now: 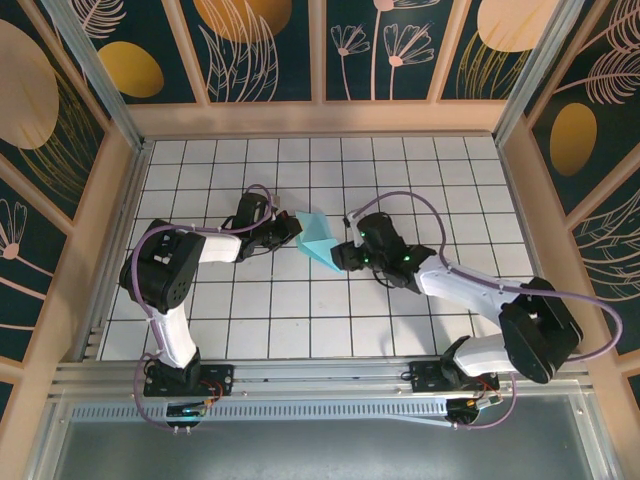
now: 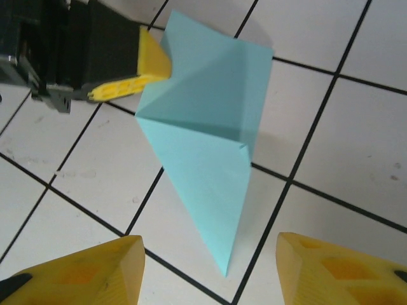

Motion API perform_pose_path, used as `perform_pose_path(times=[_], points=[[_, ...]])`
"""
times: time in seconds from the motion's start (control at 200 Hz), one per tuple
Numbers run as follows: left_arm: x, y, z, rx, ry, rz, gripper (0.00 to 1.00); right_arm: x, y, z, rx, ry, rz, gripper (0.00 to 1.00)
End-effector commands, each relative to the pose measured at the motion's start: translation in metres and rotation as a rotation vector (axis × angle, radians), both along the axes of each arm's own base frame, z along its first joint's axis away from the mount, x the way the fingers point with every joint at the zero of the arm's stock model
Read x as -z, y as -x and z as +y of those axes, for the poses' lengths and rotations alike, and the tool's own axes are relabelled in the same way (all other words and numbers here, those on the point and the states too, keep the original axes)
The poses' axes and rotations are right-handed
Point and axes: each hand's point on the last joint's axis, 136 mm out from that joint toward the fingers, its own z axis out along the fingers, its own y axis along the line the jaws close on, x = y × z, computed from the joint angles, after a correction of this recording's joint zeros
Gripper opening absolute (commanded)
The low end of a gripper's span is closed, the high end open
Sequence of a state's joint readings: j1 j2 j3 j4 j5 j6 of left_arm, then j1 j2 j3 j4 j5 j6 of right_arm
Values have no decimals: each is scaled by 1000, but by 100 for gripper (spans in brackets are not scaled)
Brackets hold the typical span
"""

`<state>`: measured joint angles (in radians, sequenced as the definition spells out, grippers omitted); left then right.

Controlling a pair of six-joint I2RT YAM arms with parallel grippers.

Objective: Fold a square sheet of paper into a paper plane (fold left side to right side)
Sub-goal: Fourth fold the wing at the center of the table.

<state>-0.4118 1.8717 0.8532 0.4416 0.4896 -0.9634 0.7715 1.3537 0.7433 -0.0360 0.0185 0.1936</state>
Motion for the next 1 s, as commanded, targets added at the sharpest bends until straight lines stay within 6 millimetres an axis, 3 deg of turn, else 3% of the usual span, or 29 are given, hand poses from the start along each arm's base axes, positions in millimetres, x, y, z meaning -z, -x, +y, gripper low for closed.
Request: perform_pose_path(times=[0.0,0.155,0.34,0.996], points=[[-19,-4,-4,1,10,-22,0,13,-2,7,25,60,-44,60],[-21,-6,-4,9,-6,-23,0,34,7,33,-41,117,-30,60],[-25,-8,-7,15,2,-29,0,47,1,48,-42,180,-40,55],[-40,-5,-11,31,33,-32,0,65,-21,55,-2,282,-77,50]])
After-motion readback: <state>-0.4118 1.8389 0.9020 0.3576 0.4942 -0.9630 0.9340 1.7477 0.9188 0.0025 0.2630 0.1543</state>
